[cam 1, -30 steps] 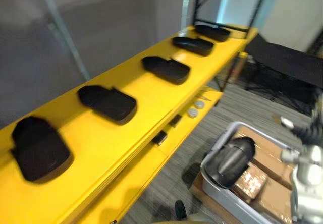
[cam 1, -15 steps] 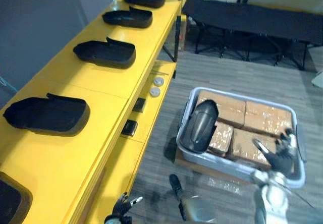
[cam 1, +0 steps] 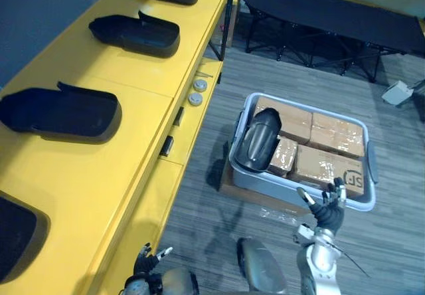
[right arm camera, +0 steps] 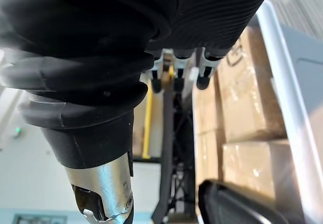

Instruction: Walk over and take plastic housings, then place them on the shelf

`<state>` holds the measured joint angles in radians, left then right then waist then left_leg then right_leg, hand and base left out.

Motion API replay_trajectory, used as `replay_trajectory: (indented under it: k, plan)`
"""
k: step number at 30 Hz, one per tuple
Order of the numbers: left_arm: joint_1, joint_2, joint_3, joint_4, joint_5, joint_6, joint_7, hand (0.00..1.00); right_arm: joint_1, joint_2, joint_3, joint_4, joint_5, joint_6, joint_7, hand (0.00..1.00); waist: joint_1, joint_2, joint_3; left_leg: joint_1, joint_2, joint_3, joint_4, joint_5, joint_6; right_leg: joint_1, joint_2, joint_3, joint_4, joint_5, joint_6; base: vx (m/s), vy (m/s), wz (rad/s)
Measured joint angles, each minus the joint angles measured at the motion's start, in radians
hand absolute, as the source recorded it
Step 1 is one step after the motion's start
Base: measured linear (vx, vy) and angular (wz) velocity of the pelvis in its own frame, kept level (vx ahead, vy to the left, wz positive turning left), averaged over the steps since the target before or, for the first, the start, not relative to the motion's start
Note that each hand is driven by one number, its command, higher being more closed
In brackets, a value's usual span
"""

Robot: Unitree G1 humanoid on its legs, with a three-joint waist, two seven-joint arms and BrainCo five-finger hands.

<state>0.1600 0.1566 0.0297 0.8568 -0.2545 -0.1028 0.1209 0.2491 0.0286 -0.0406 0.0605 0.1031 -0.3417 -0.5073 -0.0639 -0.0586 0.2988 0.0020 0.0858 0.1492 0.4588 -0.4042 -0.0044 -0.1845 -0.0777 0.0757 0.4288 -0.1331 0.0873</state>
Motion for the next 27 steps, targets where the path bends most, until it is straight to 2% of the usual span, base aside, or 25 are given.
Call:
replay_trajectory:
  k: [2, 5, 7, 9, 12, 13, 15, 16, 17, 20, 22, 24, 27]
  plan:
    - [0.008, 0.0, 0.007, 0.017, -0.002, -0.006, -0.006, 0.0, 0.001, -0.007, -0.001, 0.0, -0.001, 0.02, 0.007, 0.0, 0.0, -0.004, -0.01, 0.003, 0.025, 0.02, 0.006, -0.011, -0.031, 0.01, 0.011, -0.031, -0.04, -0.037, 0.047, 0.06, -0.183, -0.35]
    - [0.008, -0.017, 0.004, 0.026, -0.043, -0.016, -0.004, 0.0, -0.003, -0.03, -0.026, 0.0, -0.024, 0.053, 0.051, 0.0, -0.01, 0.031, 0.002, 0.01, 0.069, 0.029, 0.007, -0.009, -0.053, 0.008, 0.055, -0.043, -0.04, -0.029, 0.032, 0.03, -0.181, -0.34]
    - [0.008, -0.042, -0.002, 0.013, -0.077, -0.032, 0.011, 0.0, 0.018, -0.055, -0.072, 0.0, -0.041, 0.068, 0.085, 0.0, -0.019, 0.051, -0.001, -0.001, 0.096, 0.024, 0.03, -0.002, -0.059, 0.008, 0.078, -0.052, -0.035, -0.033, 0.007, 0.06, -0.189, -0.11]
    - [0.007, -0.071, -0.015, -0.019, -0.09, -0.036, 0.015, 0.0, 0.041, -0.068, -0.143, -0.005, -0.041, 0.068, 0.119, 0.0, -0.039, 0.065, 0.001, -0.042, 0.115, 0.027, 0.111, 0.036, -0.043, 0.031, 0.077, -0.086, -0.054, -0.033, -0.01, 0.04, -0.151, 0.25]
    - [0.01, -0.07, -0.053, -0.057, -0.089, -0.034, 0.015, 0.0, 0.063, -0.08, -0.206, -0.01, -0.038, 0.074, 0.127, 0.0, -0.031, 0.064, 0.001, -0.057, 0.081, 0.022, 0.116, 0.114, -0.056, 0.083, 0.034, -0.11, -0.111, -0.026, -0.021, 0.02, -0.07, 0.42]
    - [0.01, -0.072, -0.055, -0.061, -0.089, -0.033, 0.015, 0.0, 0.057, -0.089, -0.213, -0.008, -0.036, 0.078, 0.13, 0.0, -0.028, 0.065, 0.002, -0.061, 0.07, 0.02, 0.106, 0.11, -0.053, 0.083, 0.025, -0.112, -0.119, -0.025, -0.021, -0.02, 0.008, 0.34]
    - [0.009, -0.079, -0.08, -0.075, -0.084, -0.031, 0.015, 0.0, 0.016, -0.12, -0.213, 0.023, -0.022, 0.084, 0.13, 0.0, -0.028, 0.085, 0.007, -0.067, 0.03, -0.013, 0.021, 0.096, -0.045, 0.08, 0.004, -0.117, -0.131, -0.017, -0.015, -0.03, 0.071, 0.3]
    - [0.011, -0.079, -0.092, -0.086, -0.075, -0.03, 0.015, 0.0, -0.024, -0.141, -0.213, 0.07, -0.003, 0.086, 0.125, 0.0, -0.022, 0.093, 0.013, -0.072, 0.005, -0.042, -0.055, 0.111, -0.046, 0.079, -0.012, -0.131, -0.12, -0.013, -0.009, -0.04, 0.136, 0.19]
    - [0.016, -0.076, -0.093, -0.095, -0.052, -0.033, 0.014, 0.0, -0.078, -0.148, -0.214, 0.132, 0.013, 0.094, 0.111, 0.0, 0.004, 0.091, 0.021, -0.064, -0.012, -0.046, -0.093, 0.125, -0.048, 0.071, -0.025, -0.127, -0.099, -0.018, 0.001, -0.04, 0.149, 0.11]
    - [0.014, -0.055, -0.093, -0.141, -0.007, -0.041, 0.014, 0.0, -0.229, -0.164, -0.213, 0.255, 0.091, 0.134, 0.088, 0.0, 0.051, 0.064, 0.053, -0.088, -0.051, -0.043, -0.065, 0.13, -0.033, 0.051, -0.067, -0.128, -0.088, -0.008, 0.028, -0.09, 0.157, 0.1]
    - [-0.004, -0.046, -0.094, -0.163, -0.002, -0.05, 0.013, 0.0, -0.348, -0.205, -0.214, 0.316, 0.125, 0.165, 0.082, 0.0, 0.064, 0.058, 0.091, -0.128, -0.066, -0.052, -0.039, 0.128, -0.015, 0.039, -0.079, -0.135, -0.111, 0.011, 0.045, -0.13, 0.122, 0.18]
    - [-0.025, -0.046, -0.096, -0.172, -0.019, -0.05, 0.011, 0.0, -0.461, -0.263, -0.215, 0.381, 0.16, 0.196, 0.065, 0.0, 0.079, 0.067, 0.125, -0.162, -0.072, -0.056, -0.017, 0.125, -0.005, 0.04, -0.082, -0.147, -0.153, 0.046, 0.054, -0.14, 0.115, 0.13]
    - [-0.049, -0.044, -0.119, -0.173, -0.062, -0.05, 0.005, 0.0, -0.612, -0.341, -0.227, 0.497, 0.169, 0.248, 0.032, 0.0, 0.105, 0.081, 0.139, -0.243, -0.081, -0.069, 0.012, 0.128, 0.008, 0.012, -0.087, -0.161, -0.214, 0.097, 0.066, -0.08, 0.139, 0.16]
